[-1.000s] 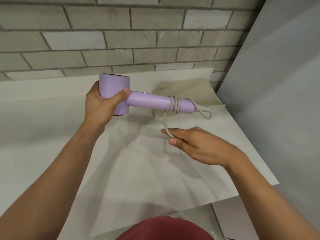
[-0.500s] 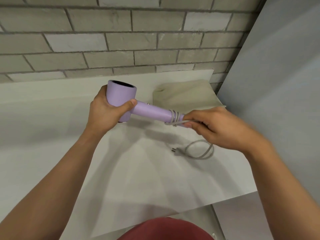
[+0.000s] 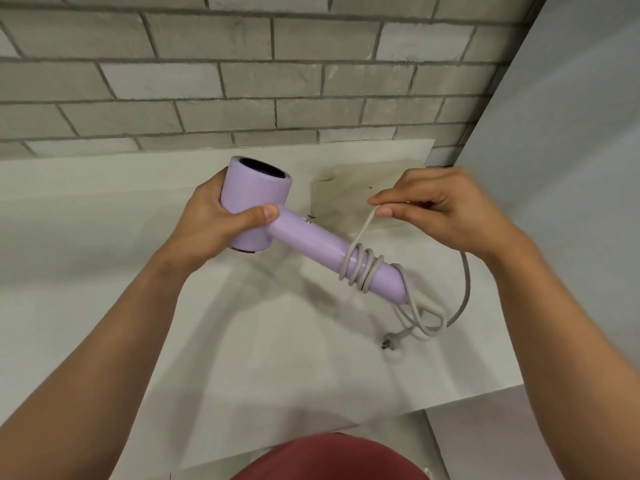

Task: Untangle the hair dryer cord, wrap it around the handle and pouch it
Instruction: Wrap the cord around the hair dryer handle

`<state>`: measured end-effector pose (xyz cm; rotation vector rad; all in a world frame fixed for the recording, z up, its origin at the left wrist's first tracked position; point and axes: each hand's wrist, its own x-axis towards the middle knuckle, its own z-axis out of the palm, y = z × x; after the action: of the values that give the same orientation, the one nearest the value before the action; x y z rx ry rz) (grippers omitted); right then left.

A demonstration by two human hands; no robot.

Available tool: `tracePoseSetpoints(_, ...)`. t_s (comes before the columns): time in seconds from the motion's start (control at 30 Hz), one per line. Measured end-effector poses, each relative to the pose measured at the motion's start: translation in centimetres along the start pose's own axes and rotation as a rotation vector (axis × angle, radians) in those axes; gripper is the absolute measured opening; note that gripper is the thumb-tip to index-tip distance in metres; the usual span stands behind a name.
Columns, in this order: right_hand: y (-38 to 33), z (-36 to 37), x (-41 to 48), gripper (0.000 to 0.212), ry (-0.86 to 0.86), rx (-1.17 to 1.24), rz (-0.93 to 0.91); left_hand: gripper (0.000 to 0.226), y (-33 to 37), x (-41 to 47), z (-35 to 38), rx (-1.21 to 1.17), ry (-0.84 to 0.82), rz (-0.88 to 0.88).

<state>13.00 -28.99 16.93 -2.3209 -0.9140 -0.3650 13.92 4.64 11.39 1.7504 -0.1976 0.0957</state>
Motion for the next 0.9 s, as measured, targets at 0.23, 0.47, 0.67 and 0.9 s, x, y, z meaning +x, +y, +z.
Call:
tracePoseSetpoints(0.23,1.2,4.3,-0.6,0.022,0.011,0.238,0.158,0.05,-0.4,0.1,0.2,-0.153,-0.008,-0.05)
tracePoseSetpoints(0.47,2.3,7.3,-1.7,0.029,-0.017,0.157,0.244,0.052,-0.6,0.5,0.8,-0.267,0.03,-0.046)
tracePoseSetpoints(0.67,1.3,8.7,-3.1,0.021,-0.026,0.105,0.455,0.053,-0.2,1.1,1.4,-0.294,0.139,-0.048)
tracePoseSetpoints(0.9,-1.1,9.5,-3.0,0.039,-0.182,0.087,0.37,0.053,-0.5,1.7,1.9,-0.254,0.305,-0.061)
